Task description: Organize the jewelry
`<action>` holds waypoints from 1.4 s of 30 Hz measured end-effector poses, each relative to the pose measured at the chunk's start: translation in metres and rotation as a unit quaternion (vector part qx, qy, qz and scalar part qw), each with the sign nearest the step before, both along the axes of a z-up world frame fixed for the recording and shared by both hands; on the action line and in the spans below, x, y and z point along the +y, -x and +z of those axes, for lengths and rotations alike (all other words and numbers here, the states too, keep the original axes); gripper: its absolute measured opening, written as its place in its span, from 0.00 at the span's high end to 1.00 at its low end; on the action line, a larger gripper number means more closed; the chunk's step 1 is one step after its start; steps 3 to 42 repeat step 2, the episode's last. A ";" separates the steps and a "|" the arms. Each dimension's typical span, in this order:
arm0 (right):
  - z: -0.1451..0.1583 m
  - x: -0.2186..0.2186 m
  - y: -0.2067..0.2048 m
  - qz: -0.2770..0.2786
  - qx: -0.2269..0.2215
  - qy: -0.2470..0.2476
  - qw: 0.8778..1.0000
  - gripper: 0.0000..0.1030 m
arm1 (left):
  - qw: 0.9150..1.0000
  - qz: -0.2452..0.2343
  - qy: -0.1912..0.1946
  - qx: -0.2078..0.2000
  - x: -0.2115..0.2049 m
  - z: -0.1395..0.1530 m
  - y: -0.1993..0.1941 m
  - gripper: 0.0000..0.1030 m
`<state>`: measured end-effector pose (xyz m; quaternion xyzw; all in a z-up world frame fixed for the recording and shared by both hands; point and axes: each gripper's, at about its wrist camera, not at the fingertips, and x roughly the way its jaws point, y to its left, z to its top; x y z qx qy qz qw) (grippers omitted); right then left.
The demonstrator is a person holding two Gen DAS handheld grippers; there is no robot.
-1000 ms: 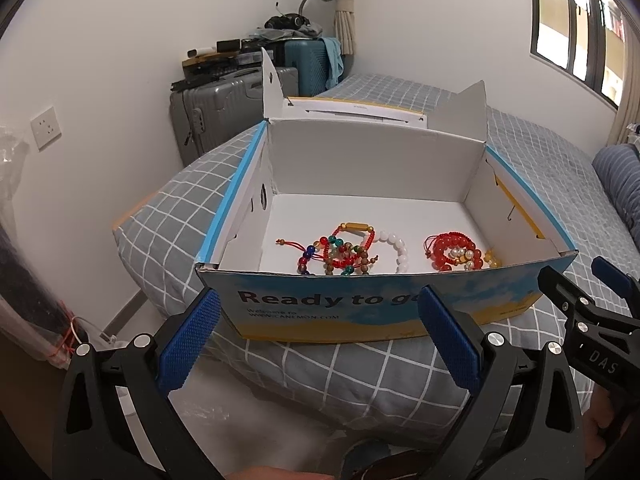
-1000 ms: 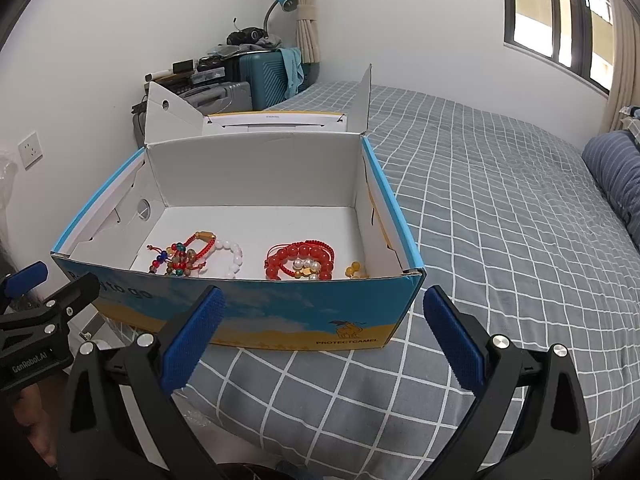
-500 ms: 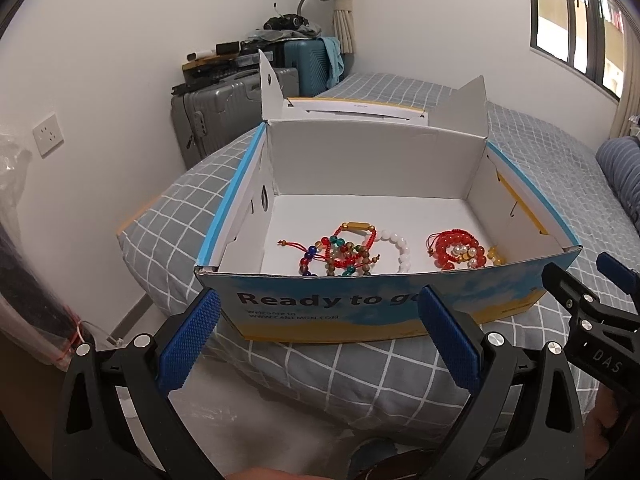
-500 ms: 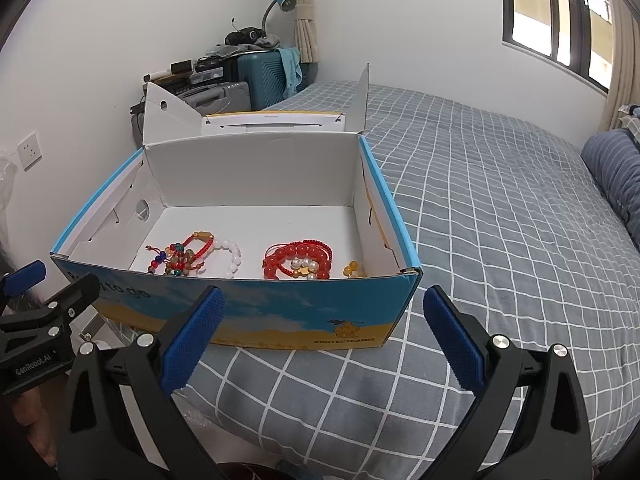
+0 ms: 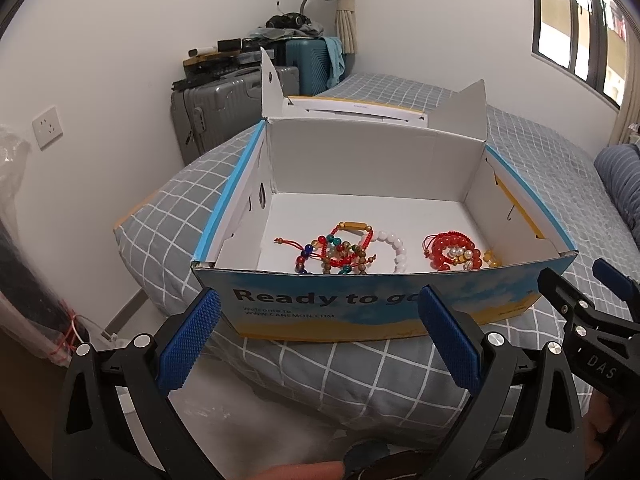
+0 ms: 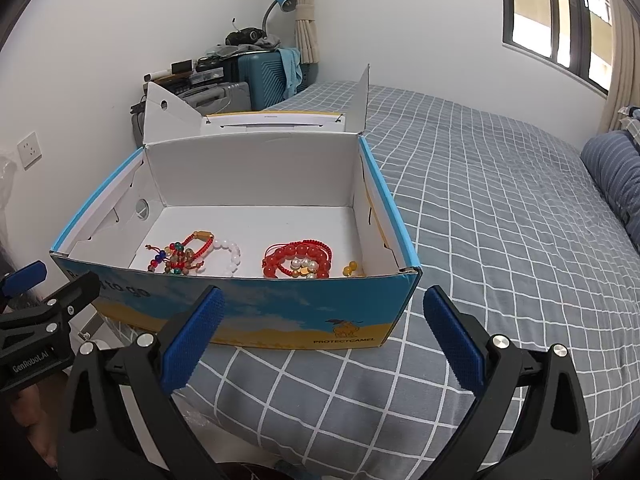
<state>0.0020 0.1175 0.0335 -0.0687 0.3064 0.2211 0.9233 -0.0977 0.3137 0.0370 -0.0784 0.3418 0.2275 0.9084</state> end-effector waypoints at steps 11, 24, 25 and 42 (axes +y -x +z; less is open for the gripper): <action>0.000 0.000 0.000 -0.001 0.000 0.000 1.000 0.07 | 1.000 0.001 -0.001 0.001 0.000 -0.001 0.000 0.06; 0.000 0.000 0.000 -0.001 0.000 0.000 1.000 0.07 | 1.000 0.001 -0.001 0.001 0.000 -0.001 0.000 0.06; 0.000 0.000 0.000 -0.001 0.000 0.000 1.000 0.07 | 1.000 0.001 -0.001 0.001 0.000 -0.001 0.000 0.06; 0.000 0.000 0.000 -0.001 0.000 0.000 1.000 0.07 | 1.000 0.001 -0.001 0.001 0.000 -0.001 0.000 0.06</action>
